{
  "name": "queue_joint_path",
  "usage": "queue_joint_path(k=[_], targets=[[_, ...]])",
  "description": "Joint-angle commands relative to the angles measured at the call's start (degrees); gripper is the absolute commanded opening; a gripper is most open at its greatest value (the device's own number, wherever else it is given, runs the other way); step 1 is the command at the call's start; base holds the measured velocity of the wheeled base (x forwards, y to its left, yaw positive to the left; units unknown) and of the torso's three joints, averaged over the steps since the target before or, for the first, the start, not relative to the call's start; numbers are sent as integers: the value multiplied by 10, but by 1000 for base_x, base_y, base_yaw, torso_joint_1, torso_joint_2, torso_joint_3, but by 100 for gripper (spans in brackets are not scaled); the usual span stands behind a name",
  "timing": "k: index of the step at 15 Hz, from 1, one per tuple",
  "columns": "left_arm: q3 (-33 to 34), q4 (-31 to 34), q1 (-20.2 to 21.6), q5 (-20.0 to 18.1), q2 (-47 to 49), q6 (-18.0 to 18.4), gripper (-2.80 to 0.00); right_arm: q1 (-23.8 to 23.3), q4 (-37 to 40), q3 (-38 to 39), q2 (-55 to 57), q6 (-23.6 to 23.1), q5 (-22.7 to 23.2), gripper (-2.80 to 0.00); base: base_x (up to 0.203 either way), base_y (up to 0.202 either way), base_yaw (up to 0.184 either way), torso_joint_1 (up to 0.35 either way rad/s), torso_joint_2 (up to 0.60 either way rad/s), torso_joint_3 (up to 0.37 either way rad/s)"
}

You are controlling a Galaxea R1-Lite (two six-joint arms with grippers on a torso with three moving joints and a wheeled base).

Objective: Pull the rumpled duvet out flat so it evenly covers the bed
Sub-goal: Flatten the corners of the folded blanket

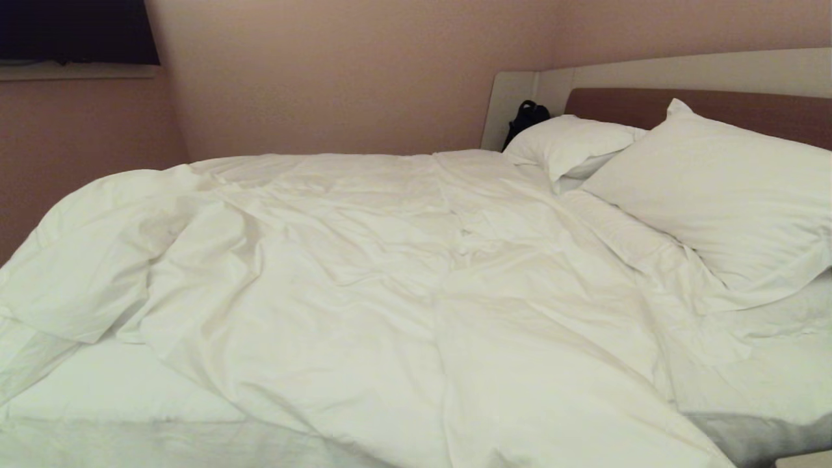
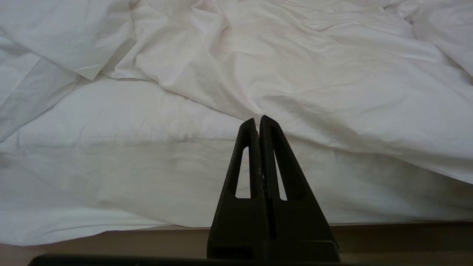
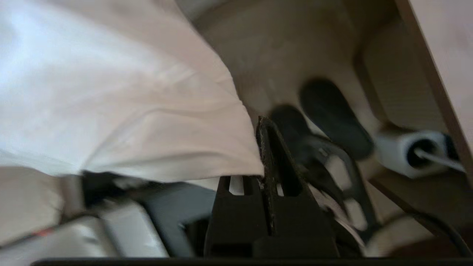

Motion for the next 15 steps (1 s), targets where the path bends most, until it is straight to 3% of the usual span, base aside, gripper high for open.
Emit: queue_joint_path(k=[1, 3, 6, 7, 11, 15], targets=[[0, -1, 0, 0, 0, 0, -280, 0, 29, 30, -28, 2, 4, -280, 0, 0, 0, 0, 0, 0], [0, 0, 0, 0, 0, 1, -280, 3, 24, 38, -32, 1, 46, -280, 0, 0, 0, 0, 0, 0], [0, 0, 0, 0, 0, 1, -280, 3, 19, 40, -36, 1, 60, -280, 0, 0, 0, 0, 0, 0], [0, 0, 0, 0, 0, 0, -280, 4, 19, 40, -40, 1, 60, 0, 0, 0, 0, 0, 0, 0], [0, 0, 0, 0, 0, 1, -280, 7, 19, -6, -57, -3, 72, 0, 0, 0, 0, 0, 0, 0], [0, -1, 0, 0, 0, 0, -280, 14, 70, -171, -88, -19, 194, 0, 0, 0, 0, 0, 0, 0]])
